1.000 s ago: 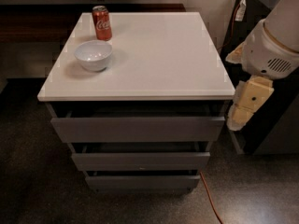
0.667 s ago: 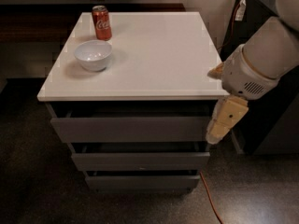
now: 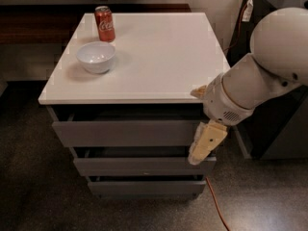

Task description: Pick pepsi can from top drawer and place on counter

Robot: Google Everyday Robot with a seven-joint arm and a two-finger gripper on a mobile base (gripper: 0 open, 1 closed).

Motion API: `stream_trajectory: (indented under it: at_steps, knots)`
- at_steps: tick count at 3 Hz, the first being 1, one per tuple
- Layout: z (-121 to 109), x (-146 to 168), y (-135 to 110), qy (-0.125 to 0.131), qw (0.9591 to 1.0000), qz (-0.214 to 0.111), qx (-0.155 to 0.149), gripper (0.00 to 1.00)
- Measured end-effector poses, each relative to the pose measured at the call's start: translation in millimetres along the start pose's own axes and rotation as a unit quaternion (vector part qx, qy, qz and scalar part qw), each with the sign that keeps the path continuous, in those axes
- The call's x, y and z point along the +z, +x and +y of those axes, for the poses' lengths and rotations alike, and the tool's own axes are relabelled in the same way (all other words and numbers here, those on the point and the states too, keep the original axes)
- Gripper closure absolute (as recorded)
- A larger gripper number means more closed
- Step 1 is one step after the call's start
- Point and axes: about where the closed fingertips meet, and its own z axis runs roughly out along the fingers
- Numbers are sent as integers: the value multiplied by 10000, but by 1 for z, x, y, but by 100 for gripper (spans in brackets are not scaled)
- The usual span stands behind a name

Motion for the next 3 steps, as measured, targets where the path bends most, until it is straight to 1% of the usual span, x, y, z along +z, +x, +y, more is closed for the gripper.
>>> stream_trajectory:
  at_steps: [1,2,3]
  knots:
    - [4,43,-10,54,9995,-22,-312,0]
    - [8,74,-17,47,9979,72,-638,0]
    - [-1,113,-8,6,9957,387,-847,0]
